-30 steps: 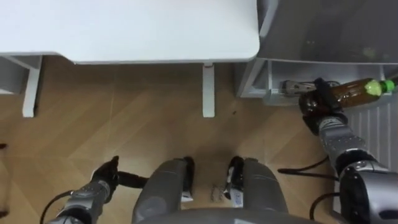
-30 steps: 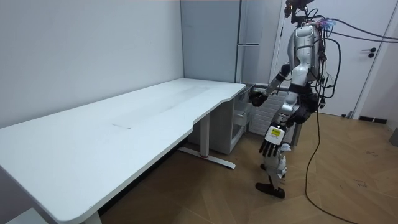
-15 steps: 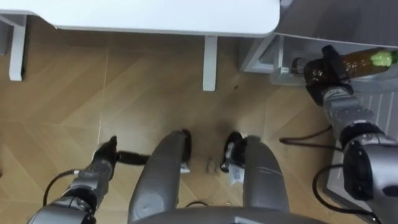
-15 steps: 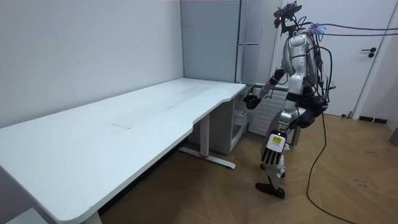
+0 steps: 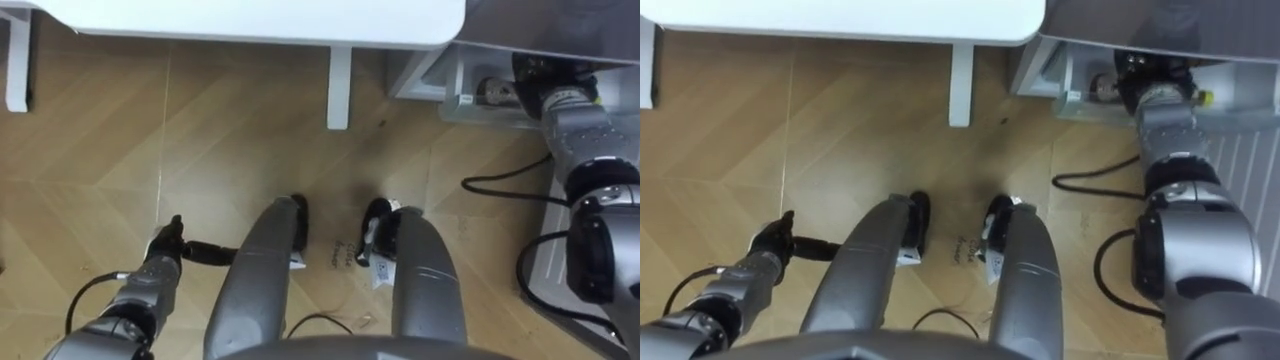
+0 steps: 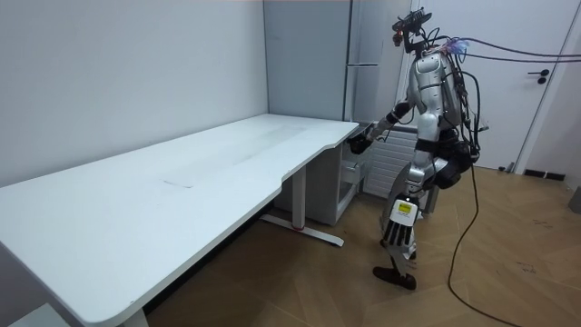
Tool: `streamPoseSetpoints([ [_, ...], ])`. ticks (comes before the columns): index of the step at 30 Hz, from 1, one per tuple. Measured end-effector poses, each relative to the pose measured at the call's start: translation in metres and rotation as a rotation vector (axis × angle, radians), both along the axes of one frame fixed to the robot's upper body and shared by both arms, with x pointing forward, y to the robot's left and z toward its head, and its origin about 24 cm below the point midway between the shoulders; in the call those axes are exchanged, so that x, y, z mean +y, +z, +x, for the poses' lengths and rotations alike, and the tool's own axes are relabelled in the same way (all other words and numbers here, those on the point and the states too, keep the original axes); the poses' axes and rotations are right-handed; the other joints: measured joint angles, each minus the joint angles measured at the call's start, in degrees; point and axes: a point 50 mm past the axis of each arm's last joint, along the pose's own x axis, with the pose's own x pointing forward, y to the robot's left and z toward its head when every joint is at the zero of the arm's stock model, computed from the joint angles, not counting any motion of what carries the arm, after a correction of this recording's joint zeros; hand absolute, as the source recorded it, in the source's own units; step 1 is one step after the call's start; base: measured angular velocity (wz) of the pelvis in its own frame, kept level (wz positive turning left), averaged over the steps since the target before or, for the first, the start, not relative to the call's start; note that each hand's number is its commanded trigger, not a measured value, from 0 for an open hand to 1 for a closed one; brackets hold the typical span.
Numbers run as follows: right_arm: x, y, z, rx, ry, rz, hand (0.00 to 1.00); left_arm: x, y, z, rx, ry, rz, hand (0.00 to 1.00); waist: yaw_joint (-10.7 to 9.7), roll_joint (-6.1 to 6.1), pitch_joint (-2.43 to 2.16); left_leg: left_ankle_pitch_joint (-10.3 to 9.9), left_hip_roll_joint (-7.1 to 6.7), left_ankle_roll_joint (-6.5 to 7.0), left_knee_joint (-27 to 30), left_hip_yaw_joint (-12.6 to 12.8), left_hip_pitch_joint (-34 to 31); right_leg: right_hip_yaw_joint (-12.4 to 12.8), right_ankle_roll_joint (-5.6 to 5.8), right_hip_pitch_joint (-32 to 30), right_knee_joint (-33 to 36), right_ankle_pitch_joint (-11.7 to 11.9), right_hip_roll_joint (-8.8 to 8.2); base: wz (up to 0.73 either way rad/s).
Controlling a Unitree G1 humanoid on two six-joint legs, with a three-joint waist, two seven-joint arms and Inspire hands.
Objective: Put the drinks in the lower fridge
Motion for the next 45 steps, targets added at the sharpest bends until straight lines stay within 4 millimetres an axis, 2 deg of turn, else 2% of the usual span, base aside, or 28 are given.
streamPoseSetpoints([
  [1, 0.0, 0.0, 0.0, -0.001, 0.0, 0.0, 0.0, 0.0, 0.0, 0.0, 0.0, -0.001, 0.0, 0.0, 0.0, 0.0, 0.0, 0.0, 0.0, 0.01, 0.1, 0.0, -0.1, 0.0, 0.01, 0.0, 0.0, 0.0, -0.03, 0.0],
  [4, -0.001, 0.0, 0.0, 0.004, -0.003, 0.0, 0.0, 0.0, 0.0, -0.001, 0.007, -0.013, 0.005, 0.0, -0.4, 0.01, -0.01, -0.1, 0.09, 0.12, 0.5, 0.0, -0.3, -0.2, 0.03, -0.1, 0.1, 0.0, 0.19, 0.0],
  [11, -0.005, -0.001, -0.003, 0.005, -0.044, 0.032, 0.0, -0.001, -0.001, -0.002, 0.012, -0.018, 0.005, 0.0, -1.3, 0.12, -0.06, -0.6, 0.1, 0.45, 1.8, 0.0, -0.8, -0.6, 0.14, -0.3, 1.0, -0.3, -0.52, 0.0],
  [20, -0.006, -0.004, -0.006, 0.011, -0.065, 0.064, 0.0, 0.008, -0.001, -0.007, 0.036, -0.038, 0.035, 0.0, -1.2, 0.27, -0.15, -0.7, 0.03, 0.59, 2.0, 0.1, -0.8, -0.7, 0.26, -0.3, 1.3, -0.4, -0.42, 0.0],
  [30, -0.012, -0.02, -0.019, 0.039, -0.08, 0.063, 0.0, 0.006, -0.003, -0.015, 0.063, -0.081, 0.036, 0.0, -0.8, 0.3, -0.17, -0.7, 0.0, 0.58, 2.5, 0.2, -0.4, -0.2, 0.41, 0.1, 2.0, -0.6, -0.3, 0.01],
  [45, -0.019, -0.014, -0.018, -0.02, -0.082, 0.028, 0.0, 0.006, -0.004, -0.018, 0.072, -0.086, 0.022, 0.0, -0.9, 0.23, -0.3, -0.8, 0.18, 0.45, 2.5, 0.3, 0.5, 0.2, 0.48, 0.9, 1.8, -0.6, 0.18, 0.0],
])
